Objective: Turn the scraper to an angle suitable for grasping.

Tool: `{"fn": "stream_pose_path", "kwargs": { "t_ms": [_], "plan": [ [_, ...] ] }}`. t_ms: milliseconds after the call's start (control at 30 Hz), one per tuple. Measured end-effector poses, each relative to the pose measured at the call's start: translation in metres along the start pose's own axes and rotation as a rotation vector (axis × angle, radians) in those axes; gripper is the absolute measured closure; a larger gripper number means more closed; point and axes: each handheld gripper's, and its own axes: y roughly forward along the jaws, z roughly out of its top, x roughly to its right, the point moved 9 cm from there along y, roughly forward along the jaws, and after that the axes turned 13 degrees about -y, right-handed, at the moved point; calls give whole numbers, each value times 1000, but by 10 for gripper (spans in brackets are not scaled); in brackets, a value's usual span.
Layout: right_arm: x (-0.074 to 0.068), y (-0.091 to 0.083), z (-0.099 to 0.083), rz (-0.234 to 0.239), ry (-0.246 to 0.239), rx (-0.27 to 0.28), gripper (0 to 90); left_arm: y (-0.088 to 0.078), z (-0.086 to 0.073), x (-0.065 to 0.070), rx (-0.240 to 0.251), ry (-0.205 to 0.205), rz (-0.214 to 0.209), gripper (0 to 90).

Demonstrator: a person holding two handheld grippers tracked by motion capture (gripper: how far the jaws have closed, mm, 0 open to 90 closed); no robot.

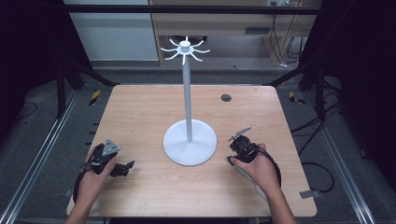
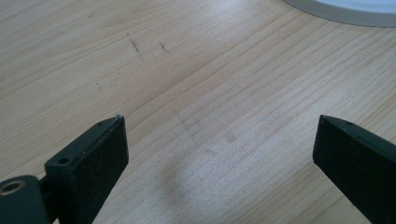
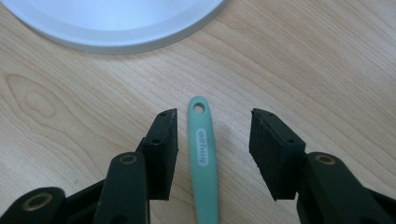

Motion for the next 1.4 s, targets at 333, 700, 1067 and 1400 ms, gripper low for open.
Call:
{"fn": "stream_pose_path", "kwargs": {
  "t_ms": [333, 700, 1067, 1400],
  "plan": [
    [-1, 4, 1, 23, -15, -39, 574, 0, -1, 1, -10, 3, -3, 31],
    [-4, 16, -4, 52, -20, -96, 611, 1, -1, 1, -6, 1, -5, 32],
    [-4, 24, -8, 72, -12, -143, 658, 1, -1, 0, -6, 2, -3, 32],
    [-4, 27, -9, 88, -26, -163, 713, 1, -1, 2, -8, 4, -4, 33]
  ]
}}
